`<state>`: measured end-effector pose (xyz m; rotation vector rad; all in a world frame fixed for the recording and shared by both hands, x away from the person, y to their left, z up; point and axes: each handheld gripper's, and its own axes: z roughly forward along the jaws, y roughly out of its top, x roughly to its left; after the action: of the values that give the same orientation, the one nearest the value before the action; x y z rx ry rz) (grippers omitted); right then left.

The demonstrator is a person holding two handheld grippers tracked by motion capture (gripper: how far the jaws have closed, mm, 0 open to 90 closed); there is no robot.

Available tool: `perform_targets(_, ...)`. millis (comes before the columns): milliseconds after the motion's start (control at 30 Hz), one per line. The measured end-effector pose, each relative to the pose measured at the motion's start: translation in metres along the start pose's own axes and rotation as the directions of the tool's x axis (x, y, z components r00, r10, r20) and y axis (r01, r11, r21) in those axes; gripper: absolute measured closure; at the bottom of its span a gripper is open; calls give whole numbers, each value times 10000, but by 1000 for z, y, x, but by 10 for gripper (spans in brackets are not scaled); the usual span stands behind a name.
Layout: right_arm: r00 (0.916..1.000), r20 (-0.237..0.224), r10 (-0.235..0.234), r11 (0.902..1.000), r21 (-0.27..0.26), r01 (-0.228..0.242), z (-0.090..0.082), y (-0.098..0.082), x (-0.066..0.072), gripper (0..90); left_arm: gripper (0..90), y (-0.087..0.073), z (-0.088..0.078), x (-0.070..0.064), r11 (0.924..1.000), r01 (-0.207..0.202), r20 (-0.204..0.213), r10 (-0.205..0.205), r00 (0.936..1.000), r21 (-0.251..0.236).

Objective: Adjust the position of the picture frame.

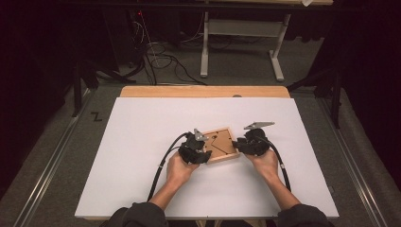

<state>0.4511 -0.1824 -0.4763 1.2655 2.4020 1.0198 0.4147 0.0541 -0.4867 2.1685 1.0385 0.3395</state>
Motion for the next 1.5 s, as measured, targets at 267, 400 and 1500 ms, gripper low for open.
perform_targets(267, 9999, 120, -56, 9997, 257, 53, 7, 6, 3, 713, 568, 0, 0, 0, 10000, -22, 50, 22, 10000, 28)
perform_targets(400, 9999, 119, 96, 9998, 159, -98, 5, 8, 0, 729, 568, 0, -1, 0, 10000, -14, 61, 14, 10000, 14)
perform_targets(1500, 9955, 186, -924, 9919, 889, 904, -11, -5, 9, 795, 575, -7, -7, -17, 9993, -367, 650, 361, 9972, 80)
